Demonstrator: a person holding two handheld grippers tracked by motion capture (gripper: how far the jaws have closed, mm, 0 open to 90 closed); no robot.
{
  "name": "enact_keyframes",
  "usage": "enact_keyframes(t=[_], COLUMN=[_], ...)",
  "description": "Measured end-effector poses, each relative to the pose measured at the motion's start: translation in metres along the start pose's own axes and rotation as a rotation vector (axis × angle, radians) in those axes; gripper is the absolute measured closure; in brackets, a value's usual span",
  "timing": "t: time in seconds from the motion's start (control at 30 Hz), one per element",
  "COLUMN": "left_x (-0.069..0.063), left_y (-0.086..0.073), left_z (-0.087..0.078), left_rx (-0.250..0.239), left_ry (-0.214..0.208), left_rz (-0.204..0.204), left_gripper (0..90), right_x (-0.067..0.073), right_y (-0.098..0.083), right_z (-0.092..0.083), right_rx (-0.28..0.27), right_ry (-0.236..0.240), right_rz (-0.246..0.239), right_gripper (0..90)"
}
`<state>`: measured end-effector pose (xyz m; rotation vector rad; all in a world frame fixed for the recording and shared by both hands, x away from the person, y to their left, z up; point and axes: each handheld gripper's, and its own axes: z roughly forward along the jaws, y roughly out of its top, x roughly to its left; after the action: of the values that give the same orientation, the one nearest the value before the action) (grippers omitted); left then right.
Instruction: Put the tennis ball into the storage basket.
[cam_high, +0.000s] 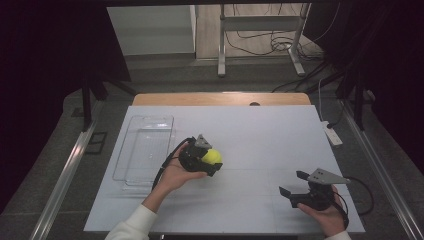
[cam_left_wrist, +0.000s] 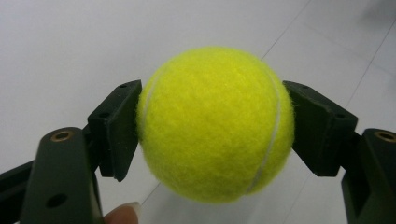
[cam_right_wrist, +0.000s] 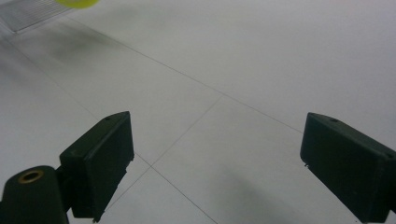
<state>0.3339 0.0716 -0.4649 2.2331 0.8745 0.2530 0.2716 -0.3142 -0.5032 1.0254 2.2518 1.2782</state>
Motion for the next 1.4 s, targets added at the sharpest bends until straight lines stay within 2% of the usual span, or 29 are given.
enact_keyframes(t=[0.27,0.63,1.4], left_x=[-0.001,0.0,0.003], left_y=[0.002,0.004,0.006], left_z=[-0.009,-0.025,-0.05], left_rx=[-0.058,-0.139,-0.23], left_ry=[-0.005,0.012,0.029], left_rz=[-0.003,-0.007,-0.013], left_gripper=[25.5,25.5,25.6], right_x=[0.0,0.0,0.0], right_y=[0.0,0.0,0.0], right_z=[-0.001,-0.001,0.0], right_rx=[-0.002,0.002,0.003], right_ry=[0.0,-0.005,-0.003], right_rz=[0.0,0.005,0.002], right_gripper=[9.8,9.8,9.9])
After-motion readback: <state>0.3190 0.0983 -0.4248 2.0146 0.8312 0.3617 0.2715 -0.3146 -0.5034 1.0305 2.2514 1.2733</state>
